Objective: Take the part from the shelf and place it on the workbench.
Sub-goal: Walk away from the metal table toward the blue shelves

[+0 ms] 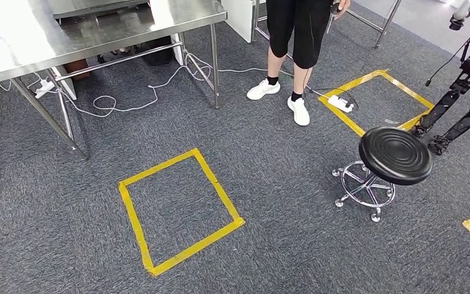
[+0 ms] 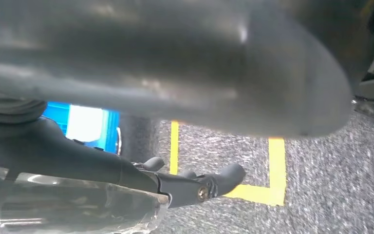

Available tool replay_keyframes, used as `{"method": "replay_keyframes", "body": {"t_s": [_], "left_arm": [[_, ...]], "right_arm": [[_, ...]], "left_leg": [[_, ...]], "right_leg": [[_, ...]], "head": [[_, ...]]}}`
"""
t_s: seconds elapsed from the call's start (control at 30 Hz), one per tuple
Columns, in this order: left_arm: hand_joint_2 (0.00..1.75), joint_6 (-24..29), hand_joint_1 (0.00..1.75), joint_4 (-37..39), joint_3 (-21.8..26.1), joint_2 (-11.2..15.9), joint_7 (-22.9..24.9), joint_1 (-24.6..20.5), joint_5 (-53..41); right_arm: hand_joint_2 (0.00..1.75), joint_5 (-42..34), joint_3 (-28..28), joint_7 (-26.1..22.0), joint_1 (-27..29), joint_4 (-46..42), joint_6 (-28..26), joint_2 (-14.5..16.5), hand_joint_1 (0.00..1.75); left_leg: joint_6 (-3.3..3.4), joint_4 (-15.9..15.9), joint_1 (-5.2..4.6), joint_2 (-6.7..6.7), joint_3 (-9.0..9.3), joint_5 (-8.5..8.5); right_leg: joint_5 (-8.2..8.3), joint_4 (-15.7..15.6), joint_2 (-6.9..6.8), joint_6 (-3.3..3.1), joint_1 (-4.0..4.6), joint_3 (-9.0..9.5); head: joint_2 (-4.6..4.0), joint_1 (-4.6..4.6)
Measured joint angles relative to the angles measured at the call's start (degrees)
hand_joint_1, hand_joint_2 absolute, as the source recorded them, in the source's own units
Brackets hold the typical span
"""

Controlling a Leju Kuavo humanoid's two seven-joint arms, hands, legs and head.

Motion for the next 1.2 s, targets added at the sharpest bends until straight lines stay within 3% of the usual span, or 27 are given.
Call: {"method": "replay_keyframes", "body": {"t_s": [0.03,0.1,0.17,0.2,0.23,0.27,0.3,0.33,0.4,0.47,0.53,0.6,0.63,0.7,0.77,0.8,0.87,0.93,1.0,1.03,1.07,1.1,1.17,1.2], "left_arm": [[0.00,0.0,0.00,0.0,0.0,0.0,0.1,-0.1,0.0],[0.00,0.1,0.00,0.0,0.0,0.0,0.3,-0.2,-0.1],[0.00,0.2,0.00,0.0,0.0,0.0,0.6,-0.2,-0.1],[0.00,0.3,0.00,0.0,0.0,-0.1,0.8,-0.1,-0.2],[0.00,0.3,0.00,0.0,0.0,-0.1,1.0,0.0,-0.2],[0.00,0.4,0.00,0.0,0.0,-0.1,1.2,0.0,-0.2],[0.00,0.4,0.00,0.0,0.0,0.0,1.3,0.0,-0.1],[0.00,0.5,0.00,0.0,0.0,0.0,1.3,0.0,-0.1],[0.00,0.7,0.00,0.0,0.0,0.0,1.3,0.0,-0.1],[0.00,0.8,0.00,0.0,0.0,0.0,1.4,0.1,-0.1],[0.00,0.9,0.00,0.0,0.0,-0.1,1.3,0.1,-0.1],[0.00,1.0,0.00,0.0,0.0,-0.2,1.3,0.0,-0.1],[0.00,1.0,0.00,0.0,0.0,-0.2,1.3,0.0,-0.1],[0.00,1.0,0.00,-0.1,0.0,-0.2,1.2,0.0,0.0],[0.00,1.0,0.00,-0.1,0.0,-0.2,1.2,0.1,0.0],[0.00,1.0,0.00,-0.1,0.0,-0.2,1.2,0.1,0.0],[0.00,1.0,0.00,-0.1,0.0,-0.3,1.2,0.0,0.0],[0.00,1.0,0.00,-0.1,0.0,-0.3,1.2,0.0,0.0],[0.00,1.0,0.00,-0.1,0.0,-0.3,1.2,-0.1,0.0],[0.00,1.0,0.00,-0.1,0.0,-0.4,1.2,-0.2,0.0],[0.00,1.0,0.00,-0.1,0.0,-0.4,1.2,-0.3,0.0],[0.00,1.0,0.00,-0.1,0.0,-0.4,1.2,-0.3,0.0],[0.00,1.0,0.00,-0.1,0.0,-0.4,1.2,-0.3,0.0],[0.00,1.0,0.00,-0.1,0.0,-0.4,1.2,-0.2,-0.1]], "right_arm": [[0.00,0.0,0.0,0.0,0.1,0.0,0.0,0.0,0.00],[0.00,0.1,0.0,0.1,0.1,0.0,0.0,0.0,0.00],[0.00,0.3,0.0,0.1,0.1,0.0,0.0,0.1,0.00],[0.00,0.4,0.0,0.1,0.1,0.0,0.0,0.1,0.00],[0.00,0.4,0.0,0.2,0.1,0.0,0.0,0.2,0.00],[0.00,0.5,0.0,0.2,0.2,0.0,0.0,0.2,0.00],[0.00,0.5,0.0,0.2,0.2,0.0,0.0,0.2,0.00],[0.00,0.6,0.0,0.2,0.3,0.0,0.0,0.2,0.00],[0.00,0.6,0.0,0.2,0.2,0.0,0.0,0.2,0.00],[0.00,0.7,0.0,0.2,-0.1,0.0,0.0,0.2,0.00],[0.00,0.7,0.0,0.3,0.0,0.0,0.0,0.2,0.00],[0.00,0.6,0.0,0.6,0.3,0.0,0.0,0.2,0.00],[0.00,0.6,0.0,0.7,0.3,0.0,0.0,0.2,0.00],[0.00,0.6,0.0,0.9,0.1,0.0,0.0,0.2,0.00],[0.00,0.6,-0.1,1.0,0.1,0.0,0.0,0.2,0.00],[0.00,0.6,-0.1,1.0,0.2,0.0,0.0,0.2,0.00],[0.00,0.6,-0.1,1.0,0.2,0.0,0.0,0.2,0.00],[0.00,0.6,-0.1,1.0,0.1,0.0,0.0,0.1,0.00],[0.00,0.6,-0.1,1.0,0.0,0.0,0.0,0.1,0.00],[0.00,0.6,-0.1,1.0,0.1,0.0,0.0,0.1,0.00],[0.00,0.6,-0.1,1.0,0.1,0.1,0.0,0.1,0.00],[0.00,0.6,-0.1,1.0,0.1,0.1,0.0,0.1,0.00],[0.00,0.6,-0.1,1.0,0.1,0.1,0.0,0.2,0.00],[0.00,0.6,-0.1,1.0,0.1,0.1,0.0,0.2,0.00]], "left_leg": [[-0.35,0.0,0.11,0.31,0.17,-0.08],[-1.13,1.6,0.51,-1.30,-0.30,-1.56],[-1.66,7.4,0.88,-4.58,-2.67,-5.66],[-1.77,11.4,0.98,-5.61,-4.27,-7.89],[-1.89,14.8,1.08,-6.09,-5.62,-9.36],[-2.02,16.6,1.20,-6.27,-6.25,-9.65],[-2.14,16.2,1.38,-6.36,-5.89,-8.75],[-2.30,13.7,1.66,-6.57,-4.58,-6.91],[-2.68,6.3,2.38,-8.74,-1.03,-3.35],[-2.63,2.5,2.55,-10.73,0.44,-2.44],[-1.78,2.3,2.01,-10.14,0.23,-2.44],[-0.56,2.0,1.69,-8.68,0.10,-1.89],[0.00,1.8,1.65,-7.86,-0.01,-1.65],[0.66,1.8,1.38,-6.15,-0.35,-1.48],[0.88,1.8,1.00,-4.36,-0.64,-1.37],[0.92,1.8,0.84,-3.56,-0.72,-1.34],[0.93,1.8,0.64,-2.13,-0.66,-1.32],[0.70,1.9,0.35,-0.91,-0.42,-1.43],[0.20,1.9,0.14,0.23,-0.12,-1.57],[-0.13,1.8,0.14,0.81,0.08,-1.59],[-0.47,1.8,0.30,0.86,0.15,-1.70],[-0.81,2.3,0.46,-0.14,0.03,-2.21],[-1.32,6.4,0.83,-3.73,-1.60,-5.22],[-1.51,10.1,0.91,-5.40,-3.18,-7.37]], "right_leg": [[0.14,-0.1,0.62,-0.50,-0.18,-0.12],[0.60,-0.3,1.69,-1.43,-0.73,0.05],[1.08,-0.4,2.72,-2.24,-1.10,0.02],[1.21,-0.4,3.29,-2.44,-1.04,-0.17],[1.27,-0.3,3.95,-2.49,-0.98,-0.32],[1.31,-0.2,4.65,-2.48,-0.99,-0.40],[1.32,-0.1,5.42,-2.44,-1.07,-0.43],[1.32,0.2,6.20,-2.40,-1.19,-0.44],[1.14,0.9,7.72,-1.92,-1.20,-0.81],[1.17,1.6,9.08,-0.91,-0.92,-1.74],[1.66,1.5,10.32,0.21,-0.79,-2.69],[1.22,2.5,8.91,0.71,-0.85,-3.72],[0.07,4.6,7.36,0.62,-0.85,-4.84],[-3.46,11.8,4.59,0.21,-0.77,-8.25],[-5.73,17.9,4.00,0.38,-0.73,-10.74],[-5.63,18.0,3.88,0.66,-0.68,-10.34],[-3.47,11.6,2.73,1.13,-0.47,-6.00],[-1.42,3.9,0.14,0.56,0.24,-1.62],[-0.74,1.4,-0.81,-0.58,0.94,-0.63],[-0.50,1.3,-0.19,-1.05,1.08,-0.80],[-0.25,1.0,0.45,-1.54,0.61,-0.63],[0.08,0.8,1.05,-2.04,0.19,-0.47],[0.74,0.4,2.22,-2.97,-0.65,-0.25],[0.90,0.4,2.84,-3.21,-0.53,-0.45]], "head": [[0.00,-0.07],[0.00,-0.22],[0.00,-0.38],[0.00,-0.41],[0.00,-0.40],[0.00,-0.40],[0.00,-0.40],[0.01,-0.41],[0.01,-0.46],[0.00,-0.50],[0.00,-0.50],[0.00,-0.42],[0.00,-0.26],[0.01,0.09],[0.02,0.13],[0.01,0.14],[0.00,0.14],[0.00,0.10],[0.01,0.01],[0.01,-0.01],[0.01,-0.04],[0.01,-0.12],[0.01,-0.38],[0.01,-0.48]]}}
